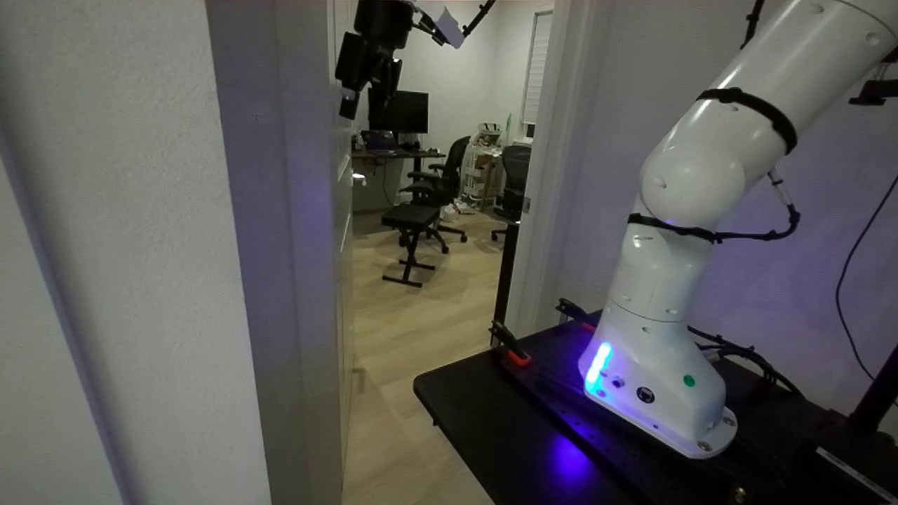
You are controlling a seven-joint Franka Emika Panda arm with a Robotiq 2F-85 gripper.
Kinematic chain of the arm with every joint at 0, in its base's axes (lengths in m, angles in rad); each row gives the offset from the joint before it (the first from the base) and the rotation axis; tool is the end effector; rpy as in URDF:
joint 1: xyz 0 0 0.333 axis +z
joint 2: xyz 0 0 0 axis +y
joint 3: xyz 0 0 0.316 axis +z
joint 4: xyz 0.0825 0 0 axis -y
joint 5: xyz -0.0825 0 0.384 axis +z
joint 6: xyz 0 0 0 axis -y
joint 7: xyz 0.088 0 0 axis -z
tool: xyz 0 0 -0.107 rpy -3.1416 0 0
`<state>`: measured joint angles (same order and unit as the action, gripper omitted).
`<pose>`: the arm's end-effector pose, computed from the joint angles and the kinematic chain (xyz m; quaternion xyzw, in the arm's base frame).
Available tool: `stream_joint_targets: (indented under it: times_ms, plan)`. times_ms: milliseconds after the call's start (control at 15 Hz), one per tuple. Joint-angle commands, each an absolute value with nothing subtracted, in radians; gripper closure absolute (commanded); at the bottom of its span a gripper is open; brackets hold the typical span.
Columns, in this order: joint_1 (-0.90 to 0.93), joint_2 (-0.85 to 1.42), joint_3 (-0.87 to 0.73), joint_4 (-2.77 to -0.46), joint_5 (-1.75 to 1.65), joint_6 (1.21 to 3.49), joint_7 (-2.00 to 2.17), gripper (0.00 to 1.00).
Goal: Turn the light switch on and off four times
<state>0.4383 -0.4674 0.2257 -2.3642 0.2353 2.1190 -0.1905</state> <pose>0.3298 0.2824 0.5172 -0.9254 -0.3592 -0.0922 0.0787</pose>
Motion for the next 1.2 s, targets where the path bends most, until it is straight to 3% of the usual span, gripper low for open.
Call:
stream_joint_targets:
  times_ms: [0,400,467,600,1133]
  plan:
    - [0.426,-0.548,0.205,-2.414,0.252,2.078,-0.215,0.0]
    - [0.428,-0.591,0.196,-2.447,0.254,2.105,-0.207,0.0]
    - [0.428,-0.596,0.199,-2.452,0.255,2.118,-0.202,0.25]
    - [0.431,-0.597,0.2,-2.45,0.258,2.137,-0.203,0.32]
    - [0.452,-0.583,0.22,-2.464,0.309,2.33,-0.187,0.95]
